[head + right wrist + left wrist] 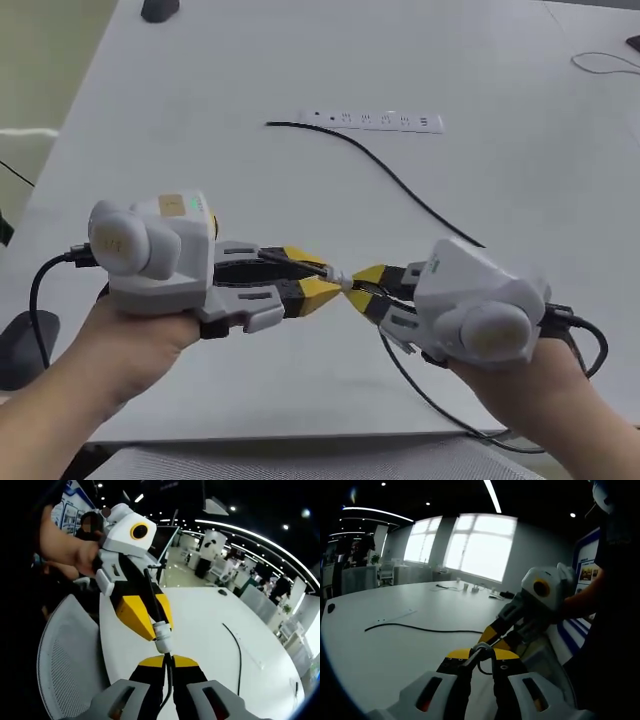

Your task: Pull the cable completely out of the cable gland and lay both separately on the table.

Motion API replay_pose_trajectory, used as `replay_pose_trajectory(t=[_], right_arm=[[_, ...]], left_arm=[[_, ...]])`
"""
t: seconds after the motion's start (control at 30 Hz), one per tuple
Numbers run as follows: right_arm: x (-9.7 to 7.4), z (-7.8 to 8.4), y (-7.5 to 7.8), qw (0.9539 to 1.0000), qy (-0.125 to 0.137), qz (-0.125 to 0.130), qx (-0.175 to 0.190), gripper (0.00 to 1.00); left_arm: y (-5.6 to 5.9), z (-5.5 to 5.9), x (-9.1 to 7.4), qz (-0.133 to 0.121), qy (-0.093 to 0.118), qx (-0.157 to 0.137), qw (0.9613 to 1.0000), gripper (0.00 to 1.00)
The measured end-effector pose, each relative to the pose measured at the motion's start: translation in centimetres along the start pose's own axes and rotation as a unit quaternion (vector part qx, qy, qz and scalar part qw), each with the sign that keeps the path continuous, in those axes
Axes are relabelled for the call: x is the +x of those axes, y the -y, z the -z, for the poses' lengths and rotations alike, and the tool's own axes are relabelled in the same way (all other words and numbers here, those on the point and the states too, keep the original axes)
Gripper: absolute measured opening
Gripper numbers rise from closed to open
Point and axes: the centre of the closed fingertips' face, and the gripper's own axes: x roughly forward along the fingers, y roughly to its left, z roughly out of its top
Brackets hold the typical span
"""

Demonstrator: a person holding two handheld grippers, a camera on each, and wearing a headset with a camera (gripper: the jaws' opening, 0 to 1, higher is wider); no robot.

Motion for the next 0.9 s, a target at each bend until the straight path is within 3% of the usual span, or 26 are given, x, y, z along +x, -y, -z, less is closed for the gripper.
replay_pose_trajectory(t=[0.47, 0.9], right_arm=[[0.4, 1.6, 0.6, 0.9995, -0.015, 0.000, 0.028, 0.00], [0.2, 4.1, 1.6, 0.9951, -0.022, 0.013, 0.095, 0.00]], left_arm=[[-0.4, -0.3, -0.2, -0.005, 0.005, -0.001, 1.0000, 0.15], [-0.4, -1.2, -0.4, -0.009, 0.023, -0.008, 0.9997, 0.15]])
